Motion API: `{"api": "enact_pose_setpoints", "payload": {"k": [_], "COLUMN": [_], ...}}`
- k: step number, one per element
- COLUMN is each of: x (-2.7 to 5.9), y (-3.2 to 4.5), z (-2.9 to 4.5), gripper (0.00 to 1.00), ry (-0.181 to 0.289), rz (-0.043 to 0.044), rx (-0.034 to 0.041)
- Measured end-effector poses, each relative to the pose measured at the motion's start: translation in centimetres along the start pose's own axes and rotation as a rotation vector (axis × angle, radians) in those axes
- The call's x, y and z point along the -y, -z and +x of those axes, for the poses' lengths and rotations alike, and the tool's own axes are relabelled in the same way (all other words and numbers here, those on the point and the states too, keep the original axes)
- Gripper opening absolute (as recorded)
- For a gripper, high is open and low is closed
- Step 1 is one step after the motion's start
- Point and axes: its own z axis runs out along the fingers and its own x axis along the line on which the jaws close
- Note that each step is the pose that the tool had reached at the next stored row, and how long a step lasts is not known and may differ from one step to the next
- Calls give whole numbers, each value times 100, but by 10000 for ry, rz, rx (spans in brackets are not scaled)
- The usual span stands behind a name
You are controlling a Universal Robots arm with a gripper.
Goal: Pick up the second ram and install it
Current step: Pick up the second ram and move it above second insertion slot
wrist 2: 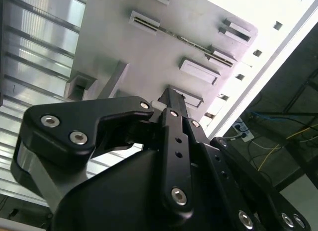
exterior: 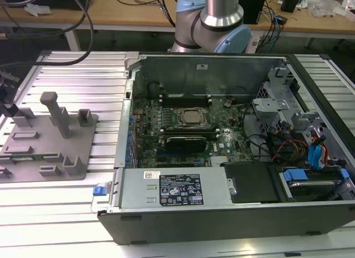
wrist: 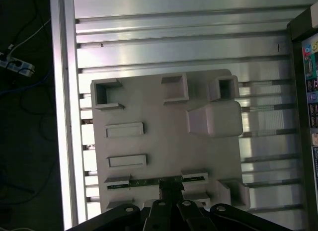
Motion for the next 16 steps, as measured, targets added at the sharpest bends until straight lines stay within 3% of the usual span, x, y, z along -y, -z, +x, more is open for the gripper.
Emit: {"api": "enact_pose_setpoints", "payload": {"k": [2,9,16], "x": [0,0,1], "y": [0,0,-4], "z": [0,4,4], "gripper": [8,8,8], "ry": [88,1359,3941], "rz": [4,11,39], "rx": [-2,-47,-135]}}
